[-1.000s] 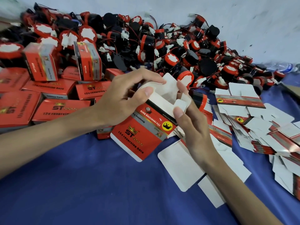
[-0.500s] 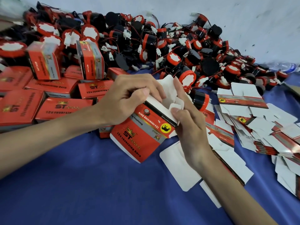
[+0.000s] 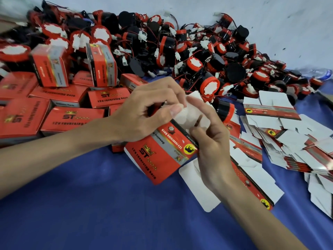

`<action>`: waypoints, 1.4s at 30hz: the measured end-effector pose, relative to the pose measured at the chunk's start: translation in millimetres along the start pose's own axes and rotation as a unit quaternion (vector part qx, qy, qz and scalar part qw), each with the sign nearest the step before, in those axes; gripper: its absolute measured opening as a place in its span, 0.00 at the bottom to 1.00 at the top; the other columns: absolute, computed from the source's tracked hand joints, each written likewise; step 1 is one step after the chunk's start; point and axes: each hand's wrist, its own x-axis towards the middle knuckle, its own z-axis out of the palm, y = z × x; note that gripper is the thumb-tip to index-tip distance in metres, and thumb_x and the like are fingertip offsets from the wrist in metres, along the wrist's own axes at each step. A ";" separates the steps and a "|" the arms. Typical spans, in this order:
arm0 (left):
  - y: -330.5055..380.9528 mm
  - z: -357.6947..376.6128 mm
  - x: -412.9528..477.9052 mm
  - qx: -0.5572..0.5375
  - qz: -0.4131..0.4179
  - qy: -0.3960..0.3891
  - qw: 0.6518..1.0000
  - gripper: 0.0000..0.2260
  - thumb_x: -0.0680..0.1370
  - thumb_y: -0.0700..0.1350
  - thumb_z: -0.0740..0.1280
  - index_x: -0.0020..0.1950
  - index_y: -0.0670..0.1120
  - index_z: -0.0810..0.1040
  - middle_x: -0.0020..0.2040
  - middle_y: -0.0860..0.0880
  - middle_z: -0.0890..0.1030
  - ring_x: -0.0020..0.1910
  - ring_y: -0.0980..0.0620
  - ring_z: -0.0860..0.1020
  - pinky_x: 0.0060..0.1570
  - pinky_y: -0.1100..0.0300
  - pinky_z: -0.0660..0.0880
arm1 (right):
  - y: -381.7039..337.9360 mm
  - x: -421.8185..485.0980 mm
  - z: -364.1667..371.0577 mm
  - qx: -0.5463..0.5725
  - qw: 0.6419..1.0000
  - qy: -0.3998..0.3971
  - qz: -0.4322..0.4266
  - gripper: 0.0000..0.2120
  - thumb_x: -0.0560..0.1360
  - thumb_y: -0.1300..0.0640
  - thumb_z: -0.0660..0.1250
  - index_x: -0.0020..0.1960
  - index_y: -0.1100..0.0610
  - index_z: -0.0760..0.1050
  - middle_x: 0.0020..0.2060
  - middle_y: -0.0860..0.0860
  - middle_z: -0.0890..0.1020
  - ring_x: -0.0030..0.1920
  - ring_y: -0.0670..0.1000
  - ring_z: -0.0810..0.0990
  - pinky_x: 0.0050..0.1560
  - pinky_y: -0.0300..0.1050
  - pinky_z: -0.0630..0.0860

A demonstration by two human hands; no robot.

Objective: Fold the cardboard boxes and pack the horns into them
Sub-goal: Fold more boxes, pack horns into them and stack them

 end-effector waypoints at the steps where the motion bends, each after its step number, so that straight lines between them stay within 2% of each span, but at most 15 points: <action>1: -0.3 0.2 -0.2 0.000 0.001 0.002 1.000 0.09 0.78 0.40 0.57 0.43 0.42 0.74 0.46 0.39 0.78 0.46 0.59 0.74 0.51 0.66 0.68 | 0.0 -0.3 -1.3 0.009 1.000 -0.013 -0.002 0.25 0.70 0.66 0.58 0.58 0.43 0.78 0.57 0.53 0.79 0.48 0.57 0.78 0.43 0.55 0.77; 3: -0.6 -0.4 -0.7 -0.005 -0.011 0.007 1.000 0.07 0.79 0.41 0.56 0.46 0.43 0.73 0.46 0.40 0.78 0.47 0.55 0.77 0.48 0.61 0.71 | -0.4 -2.0 -1.9 0.036 0.998 -0.044 0.001 0.23 0.74 0.61 0.61 0.64 0.42 0.72 0.63 0.51 0.76 0.58 0.52 0.79 0.49 0.45 0.78; 6: -1.7 -0.8 0.0 0.006 -0.032 0.008 0.999 0.13 0.79 0.41 0.55 0.45 0.37 0.76 0.42 0.40 0.79 0.43 0.44 0.78 0.46 0.49 0.73 | 2.8 -4.3 -1.1 0.031 0.996 -0.085 0.019 0.26 0.76 0.54 0.62 0.71 0.36 0.62 0.70 0.50 0.70 0.63 0.49 0.77 0.56 0.44 0.78; 10: -3.6 -1.3 -0.9 0.021 -0.012 0.009 1.000 0.15 0.79 0.39 0.56 0.38 0.38 0.78 0.40 0.39 0.78 0.40 0.48 0.76 0.45 0.60 0.71 | 1.0 -3.0 -0.5 0.091 0.991 -0.078 0.056 0.31 0.73 0.62 0.56 0.70 0.36 0.65 0.68 0.54 0.70 0.42 0.44 0.83 0.40 0.38 0.79; 13: -1.6 -0.7 -2.5 0.026 0.001 0.021 0.999 0.15 0.78 0.40 0.57 0.36 0.38 0.79 0.39 0.38 0.78 0.38 0.48 0.76 0.41 0.60 0.71 | -0.3 -1.7 1.7 0.121 0.989 -0.065 0.049 0.35 0.70 0.68 0.53 0.68 0.38 0.70 0.70 0.60 0.70 0.42 0.42 0.79 0.36 0.34 0.76; 16: -1.3 1.4 -2.3 0.036 0.024 0.022 0.999 0.15 0.77 0.39 0.58 0.36 0.37 0.80 0.38 0.38 0.79 0.36 0.46 0.76 0.39 0.55 0.72 | 1.8 -0.8 2.9 0.113 0.992 -0.045 0.044 0.33 0.72 0.72 0.55 0.64 0.38 0.73 0.66 0.63 0.72 0.51 0.53 0.75 0.40 0.37 0.76; 20: -1.6 1.8 -4.1 0.041 0.035 0.018 0.998 0.15 0.77 0.40 0.58 0.37 0.37 0.81 0.39 0.40 0.80 0.38 0.47 0.77 0.40 0.56 0.72 | 5.5 -0.5 0.3 0.068 0.997 -0.003 0.021 0.34 0.69 0.71 0.62 0.66 0.40 0.69 0.63 0.56 0.75 0.54 0.55 0.79 0.39 0.42 0.78; 25: -4.3 -0.7 -0.7 0.034 -0.007 0.054 0.998 0.15 0.79 0.40 0.55 0.42 0.36 0.79 0.41 0.40 0.80 0.42 0.49 0.78 0.47 0.60 0.72 | 7.0 -4.2 7.1 0.092 0.993 0.069 -0.012 0.19 0.70 0.52 0.69 0.59 0.45 0.67 0.48 0.47 0.76 0.48 0.47 0.79 0.43 0.43 0.78; 27: -5.4 0.1 -1.1 0.037 -0.017 0.065 0.997 0.15 0.79 0.41 0.55 0.45 0.36 0.79 0.42 0.41 0.80 0.43 0.49 0.78 0.47 0.59 0.72 | 7.4 -7.9 8.9 0.083 0.994 0.054 -0.042 0.18 0.71 0.48 0.66 0.60 0.46 0.67 0.53 0.48 0.76 0.54 0.48 0.77 0.49 0.44 0.77; 30: -5.0 0.1 -1.8 0.043 -0.014 0.082 0.996 0.16 0.79 0.40 0.54 0.42 0.36 0.79 0.41 0.40 0.80 0.43 0.46 0.78 0.47 0.56 0.73 | 5.1 -12.0 10.3 0.053 0.996 -0.008 -0.075 0.27 0.75 0.51 0.62 0.72 0.49 0.62 0.67 0.44 0.73 0.67 0.48 0.72 0.59 0.44 0.75; 33: -6.7 -2.8 -0.9 0.033 -0.018 0.097 0.995 0.16 0.79 0.39 0.54 0.41 0.36 0.79 0.41 0.40 0.79 0.42 0.46 0.78 0.47 0.57 0.73 | 4.6 -10.9 6.2 0.008 0.996 -0.064 -0.062 0.26 0.75 0.51 0.62 0.72 0.47 0.62 0.71 0.46 0.69 0.73 0.52 0.66 0.64 0.51 0.73; 35: -7.8 -3.4 -2.2 0.032 -0.015 0.089 0.995 0.16 0.79 0.39 0.54 0.41 0.37 0.79 0.41 0.40 0.79 0.42 0.47 0.78 0.47 0.59 0.72 | 3.7 -9.5 4.5 -0.056 0.995 -0.060 -0.057 0.24 0.73 0.48 0.63 0.69 0.47 0.68 0.69 0.53 0.69 0.73 0.53 0.64 0.66 0.56 0.72; 38: -6.3 -2.8 -2.8 0.024 -0.014 0.074 0.997 0.16 0.78 0.40 0.55 0.40 0.37 0.80 0.40 0.40 0.79 0.41 0.50 0.77 0.48 0.62 0.70 | 0.2 -7.3 7.2 -0.083 0.989 -0.048 -0.113 0.20 0.74 0.51 0.63 0.66 0.48 0.69 0.56 0.56 0.73 0.61 0.43 0.72 0.55 0.36 0.75; 40: -6.4 -2.8 -1.7 0.024 -0.014 0.072 0.997 0.16 0.78 0.39 0.55 0.39 0.37 0.80 0.40 0.40 0.79 0.41 0.49 0.77 0.46 0.61 0.71 | 2.1 -6.3 8.3 -0.128 0.981 -0.030 -0.141 0.17 0.76 0.50 0.61 0.64 0.48 0.70 0.55 0.51 0.75 0.59 0.40 0.73 0.55 0.36 0.75; 42: -6.8 -3.1 -1.7 0.030 -0.014 0.070 0.997 0.17 0.78 0.39 0.54 0.38 0.37 0.80 0.39 0.40 0.79 0.40 0.48 0.77 0.45 0.59 0.72 | 5.0 -6.8 8.2 -0.161 0.975 -0.004 -0.155 0.18 0.76 0.46 0.61 0.65 0.46 0.67 0.59 0.38 0.74 0.62 0.40 0.73 0.58 0.41 0.75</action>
